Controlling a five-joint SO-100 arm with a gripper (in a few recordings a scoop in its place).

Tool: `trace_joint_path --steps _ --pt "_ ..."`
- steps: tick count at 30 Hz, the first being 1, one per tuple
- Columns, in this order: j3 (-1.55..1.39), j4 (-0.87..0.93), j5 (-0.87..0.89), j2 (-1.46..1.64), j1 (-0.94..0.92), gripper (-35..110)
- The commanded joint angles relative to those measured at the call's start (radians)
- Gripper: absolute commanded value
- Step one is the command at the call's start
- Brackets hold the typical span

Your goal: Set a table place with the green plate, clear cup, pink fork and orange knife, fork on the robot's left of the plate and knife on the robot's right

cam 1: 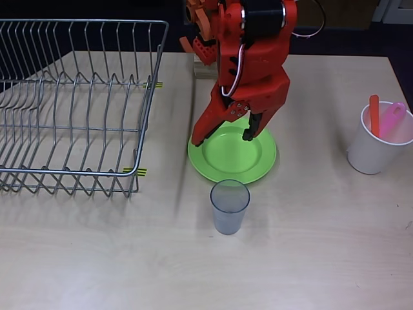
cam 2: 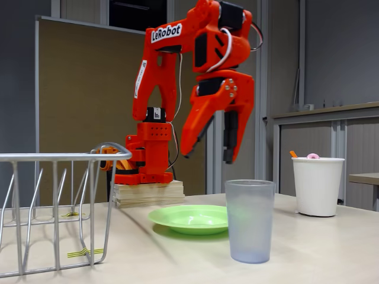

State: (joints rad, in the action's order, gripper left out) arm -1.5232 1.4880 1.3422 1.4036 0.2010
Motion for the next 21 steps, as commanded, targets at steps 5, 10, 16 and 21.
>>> trace_joint_path --steps 5,10,16,21 --pt "-0.098 -0.078 0.08 0.149 0.192 32" --pt "-0.106 -0.107 0.054 0.221 0.313 31" --pt "-0.14 -0.083 -0.314 0.267 0.426 31" --pt "-0.198 -0.115 -0.275 0.314 0.535 31"
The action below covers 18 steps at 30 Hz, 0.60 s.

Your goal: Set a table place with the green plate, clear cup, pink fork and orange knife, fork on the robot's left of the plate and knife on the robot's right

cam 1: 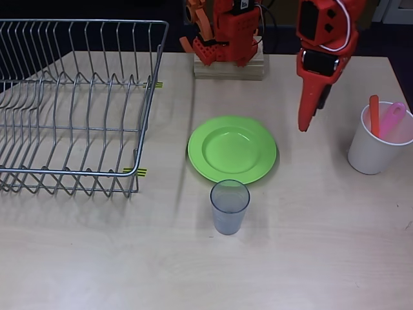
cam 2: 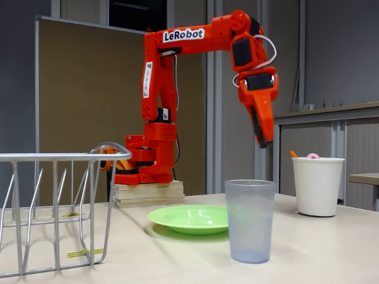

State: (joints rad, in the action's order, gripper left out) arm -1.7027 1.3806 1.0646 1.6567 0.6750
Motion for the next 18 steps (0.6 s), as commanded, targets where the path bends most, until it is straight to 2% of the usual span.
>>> trace_joint_path --steps 1,6,8,13,18 --pt "-0.028 -0.023 -0.014 0.063 0.081 31" --pt "-0.103 -0.207 -0.482 0.092 0.153 33" --pt "-0.109 -0.184 -0.517 0.098 0.166 48" --pt "-0.112 -0.19 -0.672 0.117 0.187 35" --pt "-0.124 -0.175 -0.667 0.135 0.209 30"
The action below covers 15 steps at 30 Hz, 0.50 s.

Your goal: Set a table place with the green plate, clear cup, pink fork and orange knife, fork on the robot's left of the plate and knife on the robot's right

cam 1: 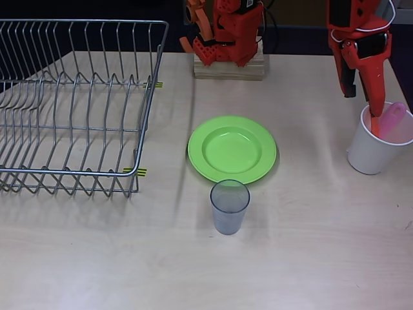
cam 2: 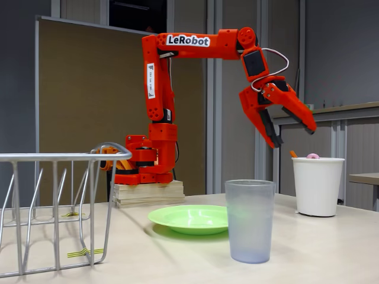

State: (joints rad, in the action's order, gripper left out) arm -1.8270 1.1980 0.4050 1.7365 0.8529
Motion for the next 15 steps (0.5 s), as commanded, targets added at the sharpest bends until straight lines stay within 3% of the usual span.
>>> trace_joint_path --steps 1,6,8,15 --pt "-0.002 0.0 -0.029 0.055 0.038 27" --pt "0.005 -0.032 -0.235 0.051 0.075 25" --pt "0.008 -0.023 -0.19 0.052 0.078 17" --pt "-0.06 -0.023 0.011 0.06 0.129 22"
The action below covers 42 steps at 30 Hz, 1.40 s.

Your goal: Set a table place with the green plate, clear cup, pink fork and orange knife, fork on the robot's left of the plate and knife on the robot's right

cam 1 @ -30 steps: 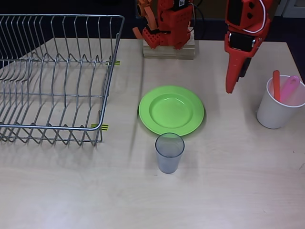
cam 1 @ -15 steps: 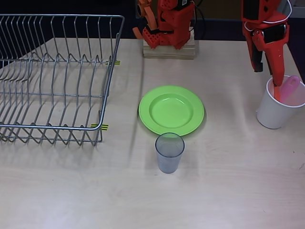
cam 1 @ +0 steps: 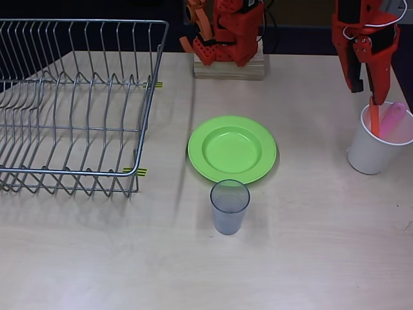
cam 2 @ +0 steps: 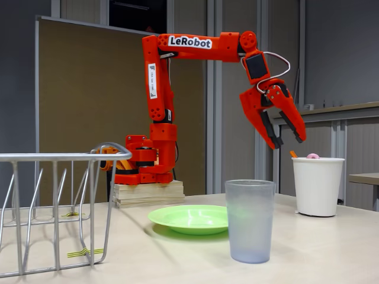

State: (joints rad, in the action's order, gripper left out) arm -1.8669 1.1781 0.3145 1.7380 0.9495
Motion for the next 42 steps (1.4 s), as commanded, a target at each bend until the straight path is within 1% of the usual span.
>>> trace_joint_path --steps 1,4,8,16,24,34,42 --pt "-0.031 -0.015 0.127 0.06 0.041 21" --pt "-0.049 -0.054 0.186 0.052 0.067 22" --pt "-0.058 -0.11 0.207 0.029 0.091 22" --pt "-0.049 -0.167 0.195 -0.008 0.104 20" --pt "-0.072 -0.196 0.166 -0.023 0.092 21" --pt "-0.08 -0.227 0.13 -0.046 0.069 17" --pt "-0.081 -0.256 0.118 -0.06 0.061 10"
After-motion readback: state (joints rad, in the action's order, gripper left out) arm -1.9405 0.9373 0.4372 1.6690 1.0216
